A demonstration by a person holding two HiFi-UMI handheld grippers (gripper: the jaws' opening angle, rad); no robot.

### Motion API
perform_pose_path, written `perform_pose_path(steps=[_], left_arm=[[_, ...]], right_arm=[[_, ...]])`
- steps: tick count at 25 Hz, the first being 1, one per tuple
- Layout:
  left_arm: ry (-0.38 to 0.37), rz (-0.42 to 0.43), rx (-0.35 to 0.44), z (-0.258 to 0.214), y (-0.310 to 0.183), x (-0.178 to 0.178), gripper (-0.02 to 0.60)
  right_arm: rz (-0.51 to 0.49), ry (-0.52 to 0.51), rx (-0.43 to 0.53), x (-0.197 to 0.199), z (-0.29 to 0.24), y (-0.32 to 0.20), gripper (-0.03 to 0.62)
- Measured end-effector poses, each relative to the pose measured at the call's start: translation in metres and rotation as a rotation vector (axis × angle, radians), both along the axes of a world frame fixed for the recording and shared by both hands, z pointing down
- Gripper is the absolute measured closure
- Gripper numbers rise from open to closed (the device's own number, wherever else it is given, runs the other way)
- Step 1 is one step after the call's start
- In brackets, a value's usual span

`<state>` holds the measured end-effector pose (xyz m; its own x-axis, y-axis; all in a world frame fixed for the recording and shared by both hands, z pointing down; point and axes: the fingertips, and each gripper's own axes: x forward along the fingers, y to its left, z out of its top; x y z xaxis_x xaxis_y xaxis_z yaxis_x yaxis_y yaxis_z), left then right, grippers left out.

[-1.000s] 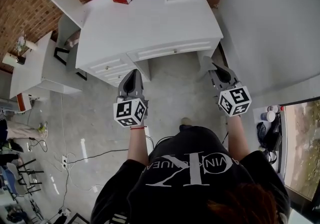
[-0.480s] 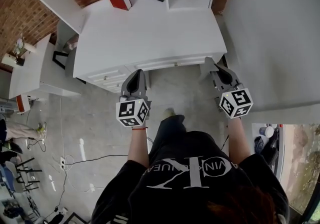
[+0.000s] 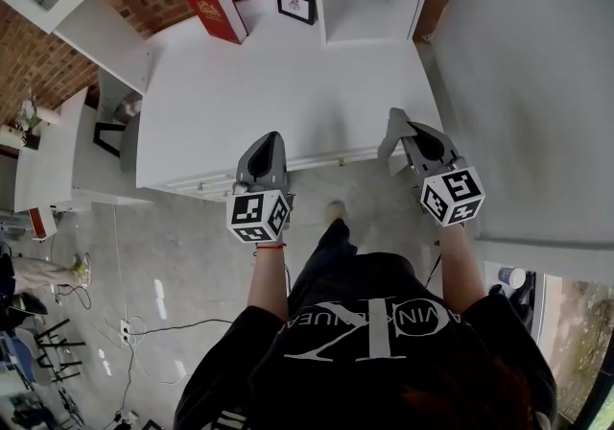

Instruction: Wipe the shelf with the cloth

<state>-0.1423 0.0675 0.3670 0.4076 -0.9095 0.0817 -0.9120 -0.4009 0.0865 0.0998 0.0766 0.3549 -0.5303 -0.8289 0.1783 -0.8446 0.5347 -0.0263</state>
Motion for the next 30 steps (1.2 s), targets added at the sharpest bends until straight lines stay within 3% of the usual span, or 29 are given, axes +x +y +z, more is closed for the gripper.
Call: perform_pose_path(steps=[17,26,30], left_arm=[[-0.028,0.13,-0.033,0.021,-0.131,0.01,0.572],[0.013,0.137,-0.073,0.034,-0.185,0.025,0.572],[-0.004,0.128,-0.073,0.04,-0.214,0.036,0.572]], right_arm=[[0.019,0.05,-0.07,-0.017,0.026,-0.128,0.576],[-0.001,0.033,-0.084,-0.028,0.032,-0.187,0.576],[-0.036,0.03,-0.09,-0.03,0.044,-0.226,0.576]])
